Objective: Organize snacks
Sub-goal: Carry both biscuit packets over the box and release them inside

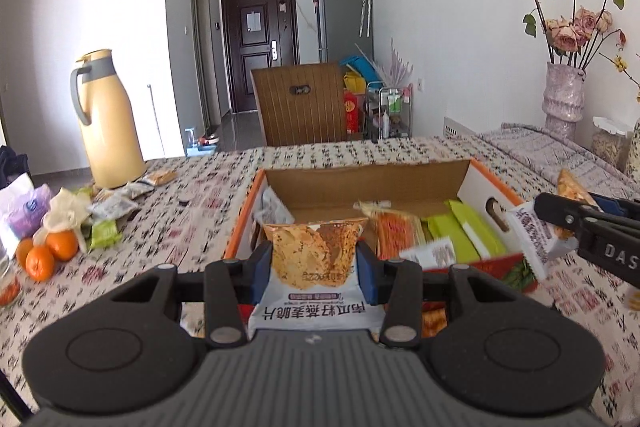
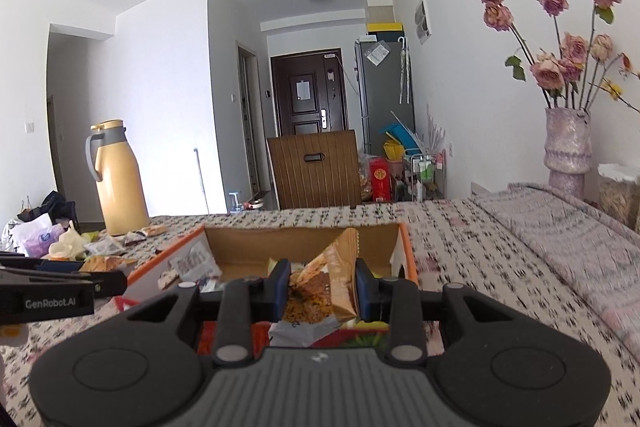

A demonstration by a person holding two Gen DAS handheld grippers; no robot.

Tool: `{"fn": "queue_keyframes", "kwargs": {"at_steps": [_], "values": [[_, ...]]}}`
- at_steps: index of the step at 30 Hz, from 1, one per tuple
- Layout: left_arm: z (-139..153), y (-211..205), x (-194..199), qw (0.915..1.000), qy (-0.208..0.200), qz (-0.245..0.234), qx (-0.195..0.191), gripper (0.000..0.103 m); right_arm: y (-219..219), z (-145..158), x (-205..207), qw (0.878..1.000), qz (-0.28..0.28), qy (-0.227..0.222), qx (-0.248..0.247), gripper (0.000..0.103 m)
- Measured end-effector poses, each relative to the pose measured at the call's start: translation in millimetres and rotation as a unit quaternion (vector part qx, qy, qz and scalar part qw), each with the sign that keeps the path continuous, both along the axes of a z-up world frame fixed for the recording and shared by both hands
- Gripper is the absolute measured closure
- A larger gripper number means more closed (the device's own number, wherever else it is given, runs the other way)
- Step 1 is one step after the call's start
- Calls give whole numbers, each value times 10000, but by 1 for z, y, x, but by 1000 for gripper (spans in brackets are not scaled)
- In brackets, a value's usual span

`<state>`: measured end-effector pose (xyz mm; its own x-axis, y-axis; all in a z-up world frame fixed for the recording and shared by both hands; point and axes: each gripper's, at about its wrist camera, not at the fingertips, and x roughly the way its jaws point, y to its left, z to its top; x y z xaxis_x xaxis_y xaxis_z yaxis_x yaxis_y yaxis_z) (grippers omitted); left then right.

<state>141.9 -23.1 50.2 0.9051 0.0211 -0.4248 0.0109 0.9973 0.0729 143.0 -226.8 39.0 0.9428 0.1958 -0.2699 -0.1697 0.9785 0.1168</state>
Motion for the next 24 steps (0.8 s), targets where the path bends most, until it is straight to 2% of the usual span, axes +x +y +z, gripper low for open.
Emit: {"fn": "queue_keyframes", "kwargs": {"at_steps": [13,24], "values": [[6,-17,63,10000,-47,-62,23,59,12,6,67,9999,80,-76,37,71],[-18,-12,108,9995,221,212,-22,59,7,-16,101,9995,42,259,158,71]]}}
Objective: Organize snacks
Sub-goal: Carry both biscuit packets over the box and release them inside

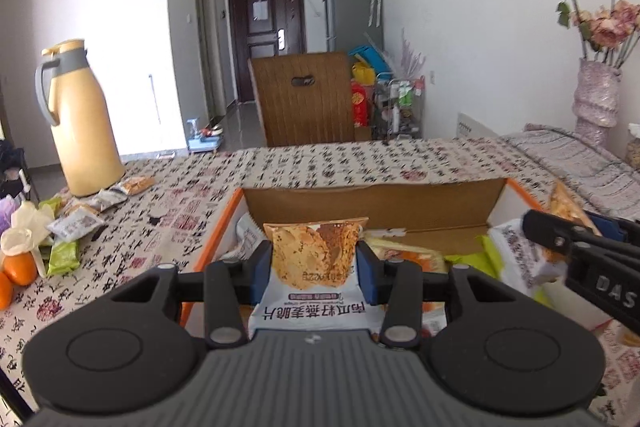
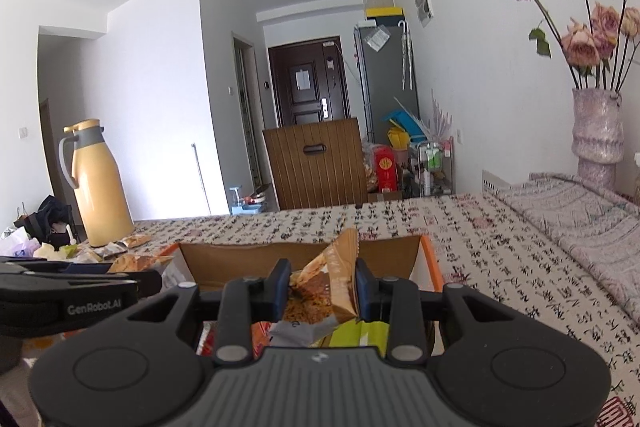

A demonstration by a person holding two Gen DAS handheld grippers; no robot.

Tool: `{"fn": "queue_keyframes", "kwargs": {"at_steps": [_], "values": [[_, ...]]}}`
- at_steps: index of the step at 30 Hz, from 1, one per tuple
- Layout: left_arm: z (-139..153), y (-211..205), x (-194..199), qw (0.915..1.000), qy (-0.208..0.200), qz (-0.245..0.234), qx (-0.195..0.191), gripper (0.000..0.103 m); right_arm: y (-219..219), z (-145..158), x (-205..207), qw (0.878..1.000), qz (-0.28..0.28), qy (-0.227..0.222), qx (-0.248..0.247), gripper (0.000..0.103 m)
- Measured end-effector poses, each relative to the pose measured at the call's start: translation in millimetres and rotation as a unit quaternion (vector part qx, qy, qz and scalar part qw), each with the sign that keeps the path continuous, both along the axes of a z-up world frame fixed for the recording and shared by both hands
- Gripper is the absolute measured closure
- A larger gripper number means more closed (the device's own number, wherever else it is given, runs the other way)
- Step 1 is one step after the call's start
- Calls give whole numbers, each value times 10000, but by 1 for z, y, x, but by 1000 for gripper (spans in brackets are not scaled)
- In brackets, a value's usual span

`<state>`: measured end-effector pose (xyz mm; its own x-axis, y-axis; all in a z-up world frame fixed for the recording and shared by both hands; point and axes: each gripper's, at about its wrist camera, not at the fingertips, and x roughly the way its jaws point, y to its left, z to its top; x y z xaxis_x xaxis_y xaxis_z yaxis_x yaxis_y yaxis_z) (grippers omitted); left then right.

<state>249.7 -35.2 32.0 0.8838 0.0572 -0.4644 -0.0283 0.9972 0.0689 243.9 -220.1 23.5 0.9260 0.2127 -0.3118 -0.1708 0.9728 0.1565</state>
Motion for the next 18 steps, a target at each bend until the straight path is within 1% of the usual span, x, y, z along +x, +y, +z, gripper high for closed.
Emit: {"fn": "queue_keyframes", "kwargs": {"at_steps": [5,10,12,13,14,15,17,18], "values": [[-13,5,11,9998,201,35,-28,59,3,-11,7,9997,-34,198,-113,71],[-17,11,12,9995,269,30,-135,57,4,-15,6,9997,-73,212,-138,70],[-16,13,11,9996,234,48,-175,54,2,-16,7,9996,-91,250,-110,69],[-16,13,10,9996,215,37,-203,48,1,-16,7,9995,-123,262,-98,69],[-15,14,9,9996,182,68,-204,39,0,-16,7,9995,-152,263,-89,68],[-14,14,9,9997,138,107,-190,35,-1,-16,6,9995,-170,267,-71,65],[-13,15,7,9996,96,142,-215,22,-4,-15,5,9995,-222,245,-5,35],[-12,15,7,9996,75,171,-214,20,-6,-15,4,9994,-274,210,3,29]]}}
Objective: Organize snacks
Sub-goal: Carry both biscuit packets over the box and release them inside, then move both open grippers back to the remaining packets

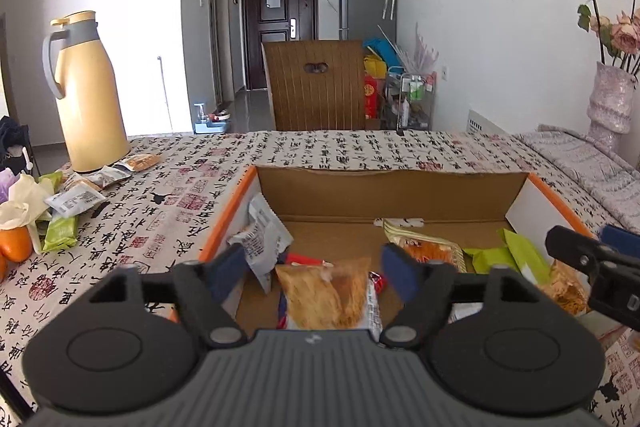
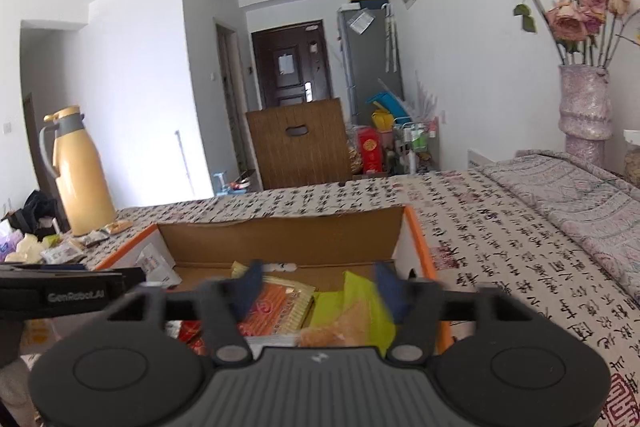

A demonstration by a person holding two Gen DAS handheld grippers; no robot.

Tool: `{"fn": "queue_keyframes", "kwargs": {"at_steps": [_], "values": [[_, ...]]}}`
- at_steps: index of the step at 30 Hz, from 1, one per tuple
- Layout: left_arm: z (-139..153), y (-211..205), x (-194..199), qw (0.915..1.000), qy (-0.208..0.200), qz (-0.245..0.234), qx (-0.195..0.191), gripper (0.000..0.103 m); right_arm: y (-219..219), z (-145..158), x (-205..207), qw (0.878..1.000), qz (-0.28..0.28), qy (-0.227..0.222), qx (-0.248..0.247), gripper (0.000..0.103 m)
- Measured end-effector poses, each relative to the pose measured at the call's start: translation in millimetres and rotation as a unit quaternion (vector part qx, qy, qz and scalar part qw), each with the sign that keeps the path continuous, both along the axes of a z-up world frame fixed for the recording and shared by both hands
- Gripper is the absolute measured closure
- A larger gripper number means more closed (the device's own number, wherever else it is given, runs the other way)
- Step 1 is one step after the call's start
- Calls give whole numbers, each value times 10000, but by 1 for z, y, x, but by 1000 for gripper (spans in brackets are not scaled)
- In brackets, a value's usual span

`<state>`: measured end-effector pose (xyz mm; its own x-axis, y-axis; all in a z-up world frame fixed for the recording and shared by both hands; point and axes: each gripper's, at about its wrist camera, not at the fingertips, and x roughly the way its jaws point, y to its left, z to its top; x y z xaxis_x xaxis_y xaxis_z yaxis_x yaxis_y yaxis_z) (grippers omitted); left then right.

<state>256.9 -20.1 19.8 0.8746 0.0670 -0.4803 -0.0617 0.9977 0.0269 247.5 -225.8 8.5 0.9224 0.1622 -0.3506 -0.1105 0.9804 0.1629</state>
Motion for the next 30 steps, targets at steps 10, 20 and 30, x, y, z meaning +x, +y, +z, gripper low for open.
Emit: {"fn": "queue_keyframes", "kwargs": {"at_steps": [10,20,30], "values": [[2,4,-2,9998,-51,158,-58,0,-4,2,-4,9999,-96,-71,55,0],[6,3,-6,9998,-102,191,-44,0,-4,3,-6,9999,-116,-107,44,0],[21,2,-15,9997,-147,219,-9,0,-4,19,-17,9996,-182,-226,-44,0]]}}
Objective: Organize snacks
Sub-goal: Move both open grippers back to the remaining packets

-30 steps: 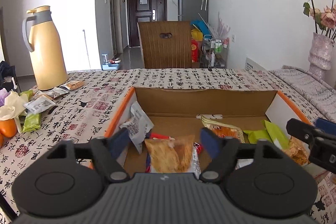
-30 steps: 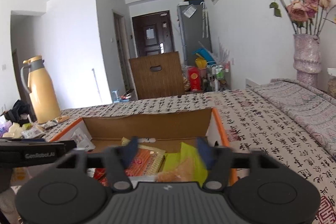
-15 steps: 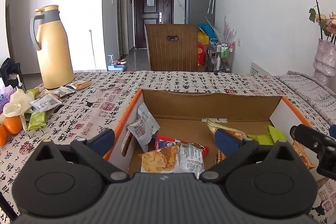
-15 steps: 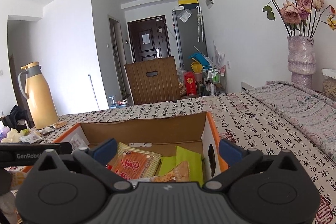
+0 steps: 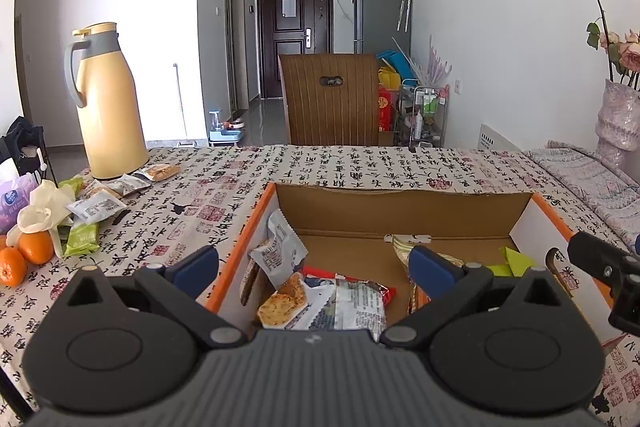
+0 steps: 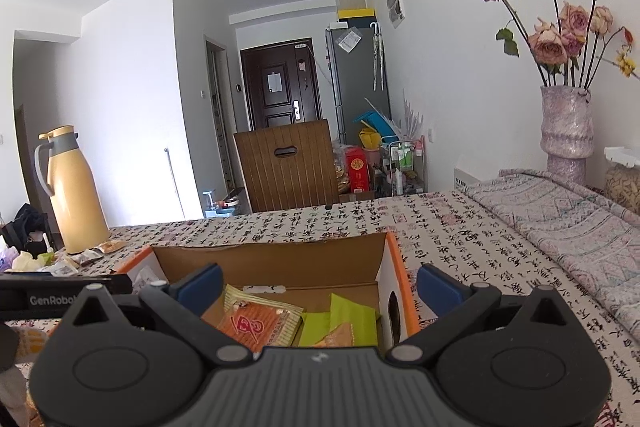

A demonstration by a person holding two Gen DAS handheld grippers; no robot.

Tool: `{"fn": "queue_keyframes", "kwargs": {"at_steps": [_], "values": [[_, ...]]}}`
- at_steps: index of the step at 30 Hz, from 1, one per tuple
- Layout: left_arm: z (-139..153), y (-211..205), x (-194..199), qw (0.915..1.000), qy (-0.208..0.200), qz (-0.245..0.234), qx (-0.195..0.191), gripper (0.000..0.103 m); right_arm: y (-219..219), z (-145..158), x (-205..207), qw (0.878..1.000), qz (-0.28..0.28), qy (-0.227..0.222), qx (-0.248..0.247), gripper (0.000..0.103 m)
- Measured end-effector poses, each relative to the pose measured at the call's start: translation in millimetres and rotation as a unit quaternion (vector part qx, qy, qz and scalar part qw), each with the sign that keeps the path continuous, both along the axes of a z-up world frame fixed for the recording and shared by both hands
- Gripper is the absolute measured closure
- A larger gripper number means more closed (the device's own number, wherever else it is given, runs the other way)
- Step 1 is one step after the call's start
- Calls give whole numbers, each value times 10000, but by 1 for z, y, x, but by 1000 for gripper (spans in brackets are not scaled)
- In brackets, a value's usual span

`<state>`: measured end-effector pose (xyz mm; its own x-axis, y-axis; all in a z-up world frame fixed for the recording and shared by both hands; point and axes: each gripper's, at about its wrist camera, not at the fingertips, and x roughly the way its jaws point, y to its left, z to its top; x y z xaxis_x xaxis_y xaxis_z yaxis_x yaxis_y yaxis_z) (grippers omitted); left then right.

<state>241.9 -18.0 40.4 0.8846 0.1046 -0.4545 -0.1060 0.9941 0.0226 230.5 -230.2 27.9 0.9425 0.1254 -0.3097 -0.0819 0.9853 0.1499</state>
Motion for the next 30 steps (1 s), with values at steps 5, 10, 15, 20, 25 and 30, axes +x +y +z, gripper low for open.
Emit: {"fn": "queue_keyframes", "kwargs": {"at_steps": [5,10,15,20,25,30], "values": [[9,4,-16,9999,-105,16,6,0,2,6,-13,10000,-6,-13,-21,0],[12,8,-35,9999,-120,1,-7,0,4,7,-31,10000,6,35,-32,0],[12,13,-56,9999,-117,-6,-19,0,8,5,-51,9999,61,108,-84,0],[8,18,-75,10000,-77,-48,-12,0,12,-1,-70,9995,145,233,-127,0],[-1,23,-94,10000,9,-63,-46,0,14,-10,-87,9989,208,378,-187,0],[-15,30,-107,9998,158,-24,-73,0,13,-21,-98,9978,244,570,-236,0]]}}
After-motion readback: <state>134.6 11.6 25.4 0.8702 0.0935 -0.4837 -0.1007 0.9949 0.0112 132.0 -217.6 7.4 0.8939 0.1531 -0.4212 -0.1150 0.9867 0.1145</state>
